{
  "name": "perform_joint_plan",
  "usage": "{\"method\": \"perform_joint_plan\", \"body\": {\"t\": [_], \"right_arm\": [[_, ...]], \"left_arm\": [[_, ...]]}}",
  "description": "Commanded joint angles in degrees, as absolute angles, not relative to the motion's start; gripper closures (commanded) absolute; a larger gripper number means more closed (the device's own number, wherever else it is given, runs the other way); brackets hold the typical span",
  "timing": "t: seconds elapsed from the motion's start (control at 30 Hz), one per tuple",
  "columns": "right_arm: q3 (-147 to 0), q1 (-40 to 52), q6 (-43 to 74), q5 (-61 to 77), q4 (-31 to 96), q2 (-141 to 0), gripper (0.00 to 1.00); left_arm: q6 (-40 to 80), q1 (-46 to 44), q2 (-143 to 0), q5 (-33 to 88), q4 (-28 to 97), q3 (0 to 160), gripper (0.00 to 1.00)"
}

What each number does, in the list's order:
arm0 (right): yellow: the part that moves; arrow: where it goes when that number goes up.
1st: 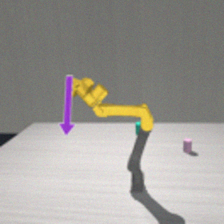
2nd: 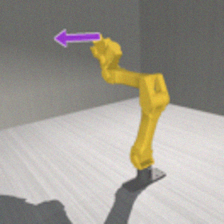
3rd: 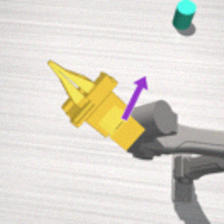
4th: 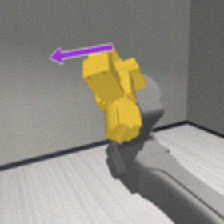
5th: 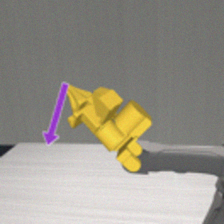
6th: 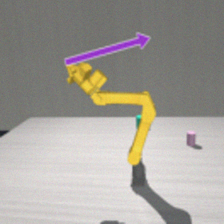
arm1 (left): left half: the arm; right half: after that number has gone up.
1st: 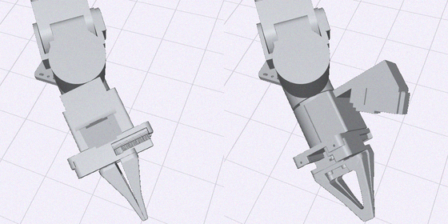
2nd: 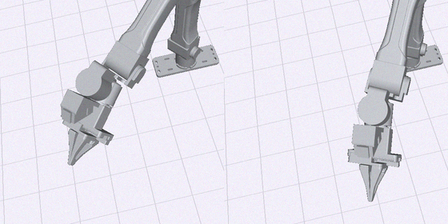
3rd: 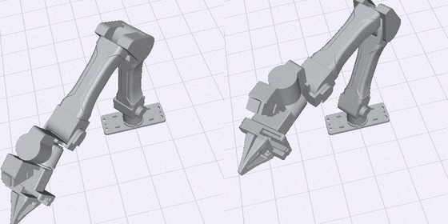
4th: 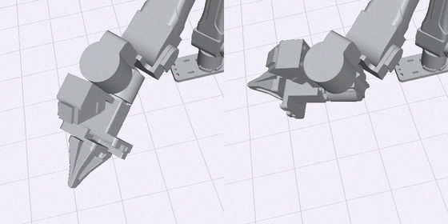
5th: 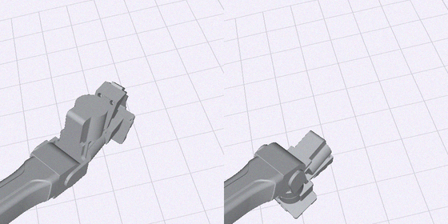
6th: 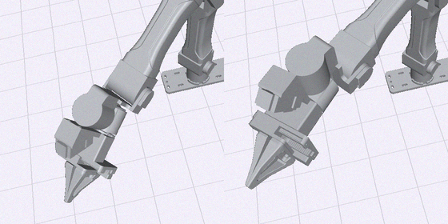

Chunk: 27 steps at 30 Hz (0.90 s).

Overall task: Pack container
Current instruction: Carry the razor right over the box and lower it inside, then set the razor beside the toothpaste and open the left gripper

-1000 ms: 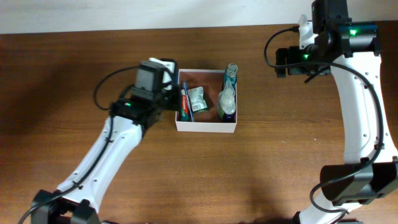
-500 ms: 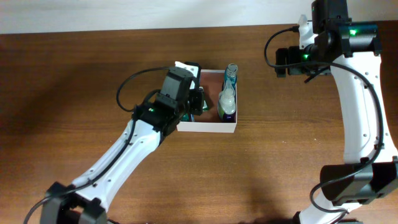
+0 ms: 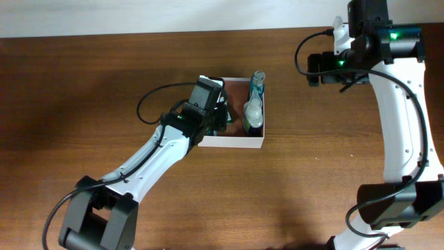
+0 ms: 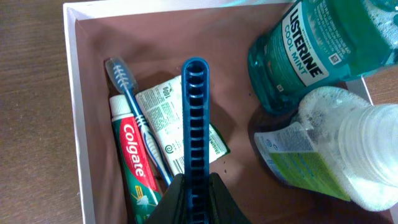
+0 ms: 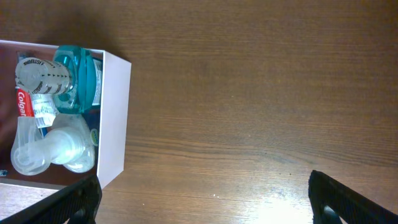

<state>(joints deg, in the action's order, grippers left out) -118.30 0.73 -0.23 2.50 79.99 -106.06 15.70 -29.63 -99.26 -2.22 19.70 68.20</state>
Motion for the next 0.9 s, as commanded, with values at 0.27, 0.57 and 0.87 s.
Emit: {"method": "perform_joint_plan", "body": {"t": [0.27, 0.57, 0.87], "right_arm": [[-119.15, 0.62, -0.12, 2.81, 79.99, -105.47, 0.02], [-119.15, 0.62, -0.12, 2.81, 79.99, -105.47, 0.02], [-119.15, 0.62, -0.12, 2.81, 79.99, -105.47, 0.02]], "left_arm": [[16.32, -29.87, -99.63, -3.01, 22.15, 69.06, 0.99], [16.29, -29.85, -99.77, -3.05, 21.5, 69.06, 0.99], [16.8, -29.87, -101.58, -3.86, 21.96, 69.04, 0.99]]}}
